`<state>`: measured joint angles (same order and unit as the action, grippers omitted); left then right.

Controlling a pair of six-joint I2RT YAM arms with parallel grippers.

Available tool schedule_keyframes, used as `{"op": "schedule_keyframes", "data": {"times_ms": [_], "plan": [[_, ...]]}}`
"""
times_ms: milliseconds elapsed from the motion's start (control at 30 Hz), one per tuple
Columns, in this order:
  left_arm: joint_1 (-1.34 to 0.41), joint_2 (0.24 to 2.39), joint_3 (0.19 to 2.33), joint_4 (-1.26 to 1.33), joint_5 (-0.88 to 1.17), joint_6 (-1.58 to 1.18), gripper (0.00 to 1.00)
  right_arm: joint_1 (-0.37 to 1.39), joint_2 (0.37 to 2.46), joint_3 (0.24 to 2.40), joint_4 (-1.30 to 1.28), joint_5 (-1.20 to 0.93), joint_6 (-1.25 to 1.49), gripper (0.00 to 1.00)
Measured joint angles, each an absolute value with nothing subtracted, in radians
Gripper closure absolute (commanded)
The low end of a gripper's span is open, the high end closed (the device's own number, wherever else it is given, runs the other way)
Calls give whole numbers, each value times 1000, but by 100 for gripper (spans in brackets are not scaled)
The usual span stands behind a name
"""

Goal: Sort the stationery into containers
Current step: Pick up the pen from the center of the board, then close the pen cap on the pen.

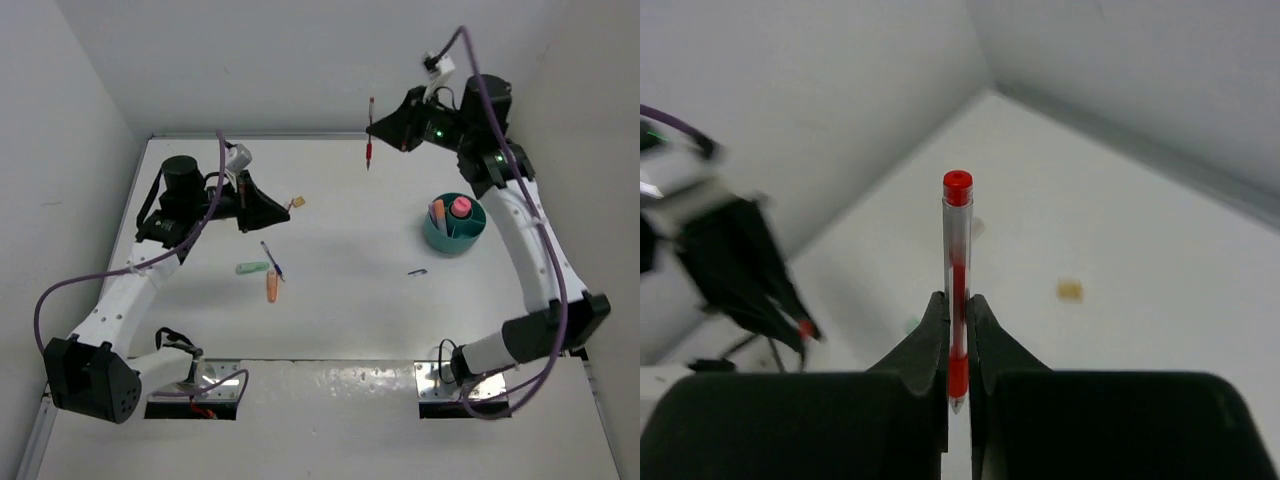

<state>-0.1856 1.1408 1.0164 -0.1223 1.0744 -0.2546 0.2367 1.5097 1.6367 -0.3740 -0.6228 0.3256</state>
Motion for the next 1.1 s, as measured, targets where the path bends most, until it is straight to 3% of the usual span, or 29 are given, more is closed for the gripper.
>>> {"op": "schedule_keyframes", "data": {"times_ms": [267,500,1100], "plan": [[-279,1139,1006,170,1067,-483,100,304,1346,1583,53,-698,722,100],[-346,1142,972,443,1011,-750,100,321,1382,1532,146,-667,884,100],[-393,1226,1060,409,998,-733,100,400,1404,1496,207,-672,960,100]]}}
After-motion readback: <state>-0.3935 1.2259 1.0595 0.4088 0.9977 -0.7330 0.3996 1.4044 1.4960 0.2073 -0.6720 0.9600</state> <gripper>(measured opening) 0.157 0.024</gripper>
